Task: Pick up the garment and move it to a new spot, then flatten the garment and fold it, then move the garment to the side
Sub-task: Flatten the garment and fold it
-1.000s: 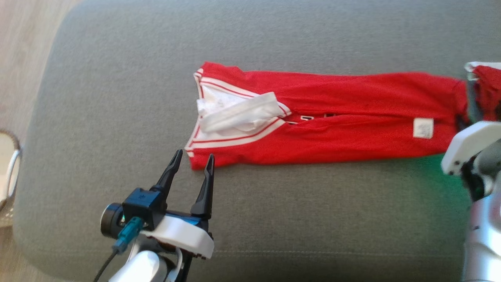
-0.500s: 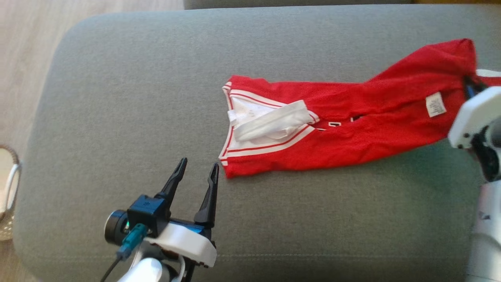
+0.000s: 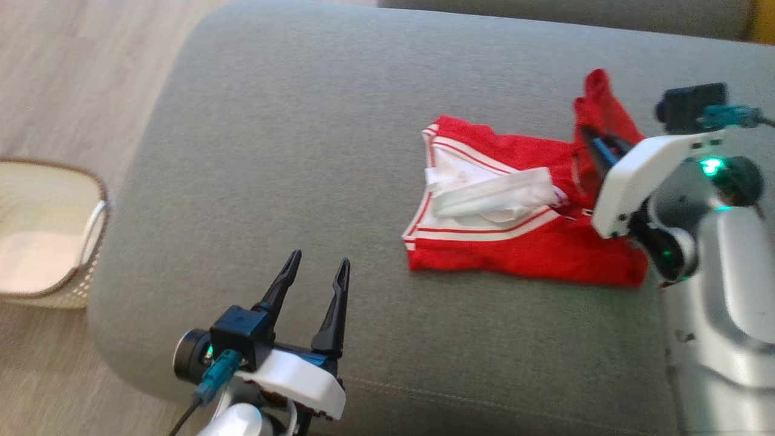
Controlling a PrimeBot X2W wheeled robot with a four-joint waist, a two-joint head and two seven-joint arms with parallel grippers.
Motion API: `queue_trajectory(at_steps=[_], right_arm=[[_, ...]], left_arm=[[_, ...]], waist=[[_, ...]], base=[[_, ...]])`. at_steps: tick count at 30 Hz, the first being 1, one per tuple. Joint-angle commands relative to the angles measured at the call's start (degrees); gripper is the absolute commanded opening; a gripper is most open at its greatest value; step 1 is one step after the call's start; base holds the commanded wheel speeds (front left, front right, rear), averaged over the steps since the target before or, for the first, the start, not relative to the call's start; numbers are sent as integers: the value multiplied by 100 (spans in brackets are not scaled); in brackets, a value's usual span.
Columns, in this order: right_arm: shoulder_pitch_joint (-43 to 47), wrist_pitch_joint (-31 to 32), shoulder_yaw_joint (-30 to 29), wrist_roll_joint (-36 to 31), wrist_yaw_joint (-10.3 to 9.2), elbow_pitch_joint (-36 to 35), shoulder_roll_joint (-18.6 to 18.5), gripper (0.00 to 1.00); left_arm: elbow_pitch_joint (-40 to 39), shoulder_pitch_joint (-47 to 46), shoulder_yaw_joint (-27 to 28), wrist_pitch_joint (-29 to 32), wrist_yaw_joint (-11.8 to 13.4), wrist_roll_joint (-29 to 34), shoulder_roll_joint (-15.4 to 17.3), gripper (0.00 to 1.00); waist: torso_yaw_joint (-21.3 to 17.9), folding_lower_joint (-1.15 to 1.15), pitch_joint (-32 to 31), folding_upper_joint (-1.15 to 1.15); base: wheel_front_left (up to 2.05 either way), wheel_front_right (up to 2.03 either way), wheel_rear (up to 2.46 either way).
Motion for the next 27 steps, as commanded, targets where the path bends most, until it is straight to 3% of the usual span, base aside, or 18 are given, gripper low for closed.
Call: queue_trajectory(at_steps=[1, 15, 16, 17, 22, 27], right_arm=[[-334, -82, 230, 93, -2, -151, 64, 0], [-733, -711, 1425, 824, -2, 1272, 65, 0], [-749, -776, 1471, 843, -2, 1347, 65, 35], [-764, -854, 1507, 870, -2, 1416, 65, 100], [-902, -1367, 1516, 1070, -2, 1549, 65, 100], [-946, -1966, 827, 535, -2, 1282, 65, 100]], left_arm=[[-145, -114, 194, -24, 1, -24, 32, 100], [-74, -137, 60, 13, -35, -43, -41, 100], [-69, -136, 56, 12, -34, -45, -45, 100], [-65, -136, 51, 10, -37, -45, -50, 100], [-48, -136, 58, 2, -34, -54, -48, 100], [-114, -100, 134, -14, 24, -37, 17, 100]], waist=[[196, 0, -9, 0], [681, 0, 34, 0], [684, 0, 42, 0], [686, 0, 51, 0], [580, 0, 43, 0], [308, 0, 5, 0]], base=[[0, 0, 0], [0, 0, 0], [0, 0, 0], [0, 0, 0], [0, 0, 0], [0, 0, 0]])
